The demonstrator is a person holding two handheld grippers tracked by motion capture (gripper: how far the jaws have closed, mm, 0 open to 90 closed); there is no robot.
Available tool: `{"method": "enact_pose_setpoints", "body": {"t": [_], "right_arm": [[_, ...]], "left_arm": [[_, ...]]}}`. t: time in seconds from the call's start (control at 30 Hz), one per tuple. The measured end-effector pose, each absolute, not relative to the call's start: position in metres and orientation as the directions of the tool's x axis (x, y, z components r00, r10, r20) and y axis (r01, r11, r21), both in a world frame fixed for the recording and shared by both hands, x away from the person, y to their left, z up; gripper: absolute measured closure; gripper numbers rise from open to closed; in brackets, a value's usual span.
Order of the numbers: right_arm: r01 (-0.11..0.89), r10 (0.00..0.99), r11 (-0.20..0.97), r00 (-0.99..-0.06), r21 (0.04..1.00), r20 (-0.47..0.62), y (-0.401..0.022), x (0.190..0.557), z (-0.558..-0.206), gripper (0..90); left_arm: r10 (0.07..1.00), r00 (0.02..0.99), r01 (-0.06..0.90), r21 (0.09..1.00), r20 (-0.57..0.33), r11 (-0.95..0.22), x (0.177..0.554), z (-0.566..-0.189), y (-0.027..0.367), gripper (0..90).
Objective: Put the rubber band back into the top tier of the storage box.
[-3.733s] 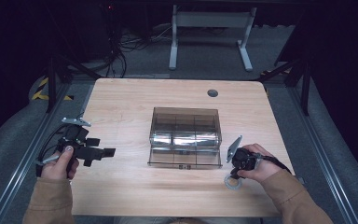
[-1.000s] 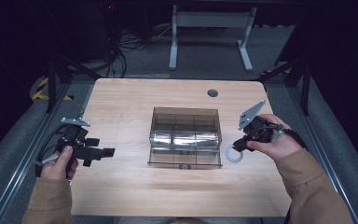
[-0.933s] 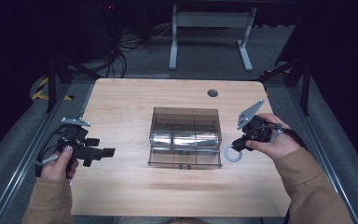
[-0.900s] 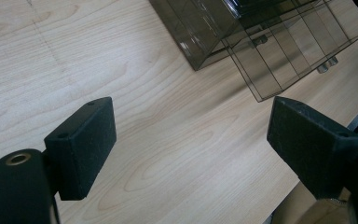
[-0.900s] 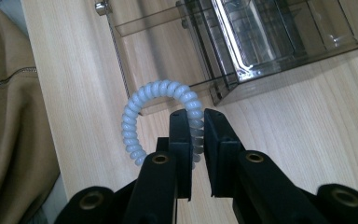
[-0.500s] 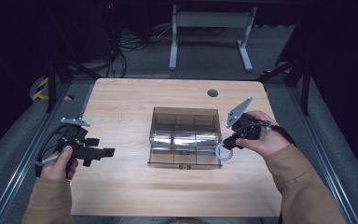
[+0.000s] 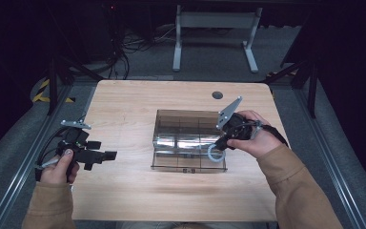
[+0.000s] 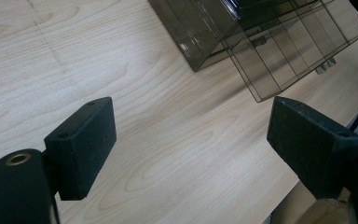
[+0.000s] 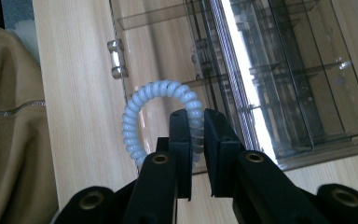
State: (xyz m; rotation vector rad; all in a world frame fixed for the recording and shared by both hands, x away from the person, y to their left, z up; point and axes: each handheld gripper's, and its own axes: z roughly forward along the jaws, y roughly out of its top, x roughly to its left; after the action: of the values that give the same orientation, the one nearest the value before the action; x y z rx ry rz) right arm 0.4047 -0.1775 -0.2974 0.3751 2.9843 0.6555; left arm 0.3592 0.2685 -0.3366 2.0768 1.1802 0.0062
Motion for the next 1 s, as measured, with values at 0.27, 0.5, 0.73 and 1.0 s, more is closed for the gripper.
{"method": "enact_pose_setpoints", "body": {"t": [0.27,0.5,0.73,1.0], "right_arm": [[0.201,0.232,0.88,-0.972,0.431,-0.022,-0.164,0.406,-0.295,83.0],[0.191,0.228,0.878,-0.973,0.44,-0.033,-0.155,0.408,-0.293,83.0],[0.182,0.221,0.871,-0.975,0.457,-0.031,-0.145,0.408,-0.294,83.1],[0.167,0.206,0.873,-0.978,0.458,-0.036,-0.135,0.41,-0.296,83.0]], "left_arm": [[0.743,0.578,0.742,0.597,-0.337,-0.307,0.359,-0.336,0.269,16.2],[0.743,0.58,0.74,0.597,-0.335,-0.309,0.359,-0.337,0.269,16.2],[0.743,0.578,0.741,0.598,-0.337,-0.305,0.359,-0.336,0.27,16.2],[0.742,0.579,0.742,0.595,-0.338,-0.308,0.359,-0.337,0.27,16.2]]}}
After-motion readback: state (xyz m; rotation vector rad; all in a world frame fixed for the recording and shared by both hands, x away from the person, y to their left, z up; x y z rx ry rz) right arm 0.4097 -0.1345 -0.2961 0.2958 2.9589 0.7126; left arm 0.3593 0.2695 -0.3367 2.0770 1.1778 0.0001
